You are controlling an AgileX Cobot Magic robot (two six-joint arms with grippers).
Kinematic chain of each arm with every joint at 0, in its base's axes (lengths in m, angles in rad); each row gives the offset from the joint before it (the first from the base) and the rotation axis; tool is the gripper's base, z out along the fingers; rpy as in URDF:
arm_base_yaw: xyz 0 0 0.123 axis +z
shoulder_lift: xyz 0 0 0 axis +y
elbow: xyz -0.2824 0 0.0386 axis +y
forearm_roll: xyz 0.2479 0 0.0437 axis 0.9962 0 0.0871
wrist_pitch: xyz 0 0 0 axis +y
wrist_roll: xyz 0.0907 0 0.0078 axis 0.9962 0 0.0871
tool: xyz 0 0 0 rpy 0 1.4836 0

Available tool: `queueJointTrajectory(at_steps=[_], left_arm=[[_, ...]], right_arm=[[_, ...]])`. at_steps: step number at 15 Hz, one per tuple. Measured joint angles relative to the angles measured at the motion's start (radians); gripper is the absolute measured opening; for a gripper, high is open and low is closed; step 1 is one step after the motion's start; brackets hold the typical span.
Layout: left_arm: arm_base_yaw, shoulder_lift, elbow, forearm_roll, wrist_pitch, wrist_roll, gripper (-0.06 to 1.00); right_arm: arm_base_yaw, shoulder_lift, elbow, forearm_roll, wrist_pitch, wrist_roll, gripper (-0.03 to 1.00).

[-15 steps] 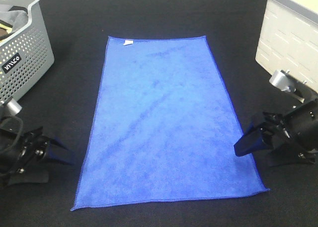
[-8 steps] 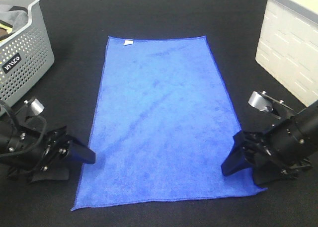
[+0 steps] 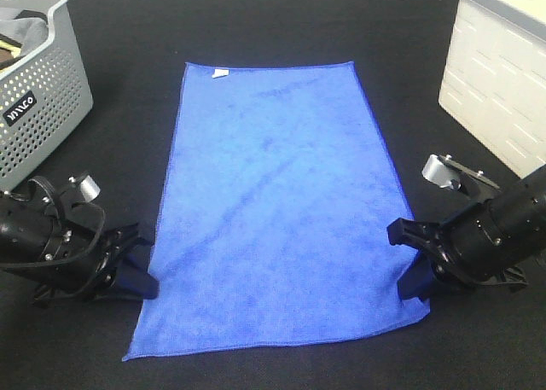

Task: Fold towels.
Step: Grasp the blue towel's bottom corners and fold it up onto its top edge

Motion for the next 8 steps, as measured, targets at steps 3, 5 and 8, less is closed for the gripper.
queueJointTrajectory(at_steps=[3,5,8], left_arm=[[0.000,0.000,0.000,0.029,0.015,-0.006,0.00],[0.000,0.001,0.000,0.094,0.041,-0.051,0.00],[0.000,-0.007,0.000,0.172,0.059,-0.107,0.00]], right_arm=[[0.000,-0.001,0.000,0.000,0.023,0.000,0.00],[0.000,-0.022,0.001,-0.011,0.068,0.003,0.00],[0.000,-0.081,0.029,-0.026,0.086,0.013,0.00]])
